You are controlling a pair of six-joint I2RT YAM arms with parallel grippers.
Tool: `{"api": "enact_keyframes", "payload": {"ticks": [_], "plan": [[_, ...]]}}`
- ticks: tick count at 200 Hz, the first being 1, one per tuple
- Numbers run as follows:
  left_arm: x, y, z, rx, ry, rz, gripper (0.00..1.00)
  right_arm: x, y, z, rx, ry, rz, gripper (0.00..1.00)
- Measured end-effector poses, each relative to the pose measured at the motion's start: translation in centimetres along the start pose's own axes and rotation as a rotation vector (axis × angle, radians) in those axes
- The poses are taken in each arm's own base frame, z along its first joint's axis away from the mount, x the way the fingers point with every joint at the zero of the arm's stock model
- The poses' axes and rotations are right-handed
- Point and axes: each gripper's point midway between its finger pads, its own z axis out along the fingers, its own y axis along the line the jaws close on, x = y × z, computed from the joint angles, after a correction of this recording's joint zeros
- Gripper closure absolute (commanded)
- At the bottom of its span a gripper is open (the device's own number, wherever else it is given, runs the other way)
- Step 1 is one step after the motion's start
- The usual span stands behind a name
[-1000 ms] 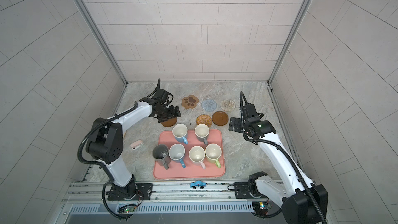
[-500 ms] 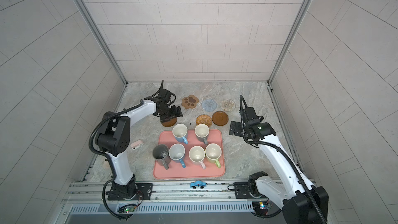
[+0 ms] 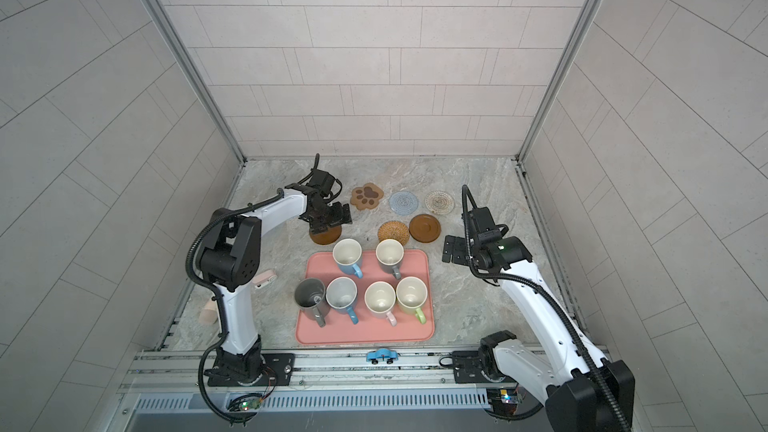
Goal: Place cups on coasters
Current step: Move the coaster to the top-left of the table.
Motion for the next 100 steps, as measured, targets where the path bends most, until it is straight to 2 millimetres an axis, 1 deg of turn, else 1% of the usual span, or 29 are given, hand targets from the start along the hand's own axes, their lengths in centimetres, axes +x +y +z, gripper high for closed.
{"api": "enact_keyframes", "payload": {"ticks": [50, 81, 100], "plan": [[-0.5, 0.8, -0.2, -0.039, -0.019, -0.002, 0.04, 0.4, -0.1, 0.0, 0.005, 0.014, -0.015, 0.01], [-1.9, 0.9, -0.8, -0.050, -0.048, -0.001, 0.04, 0.6, -0.2, -0.1, 0.008, 0.021, -0.027, 0.01], [-2.4, 0.8, -0.5, -0.053, -0.053, 0.008, 0.05, 0.7, -0.3, -0.4, 0.008, 0.016, -0.027, 0.01]]}}
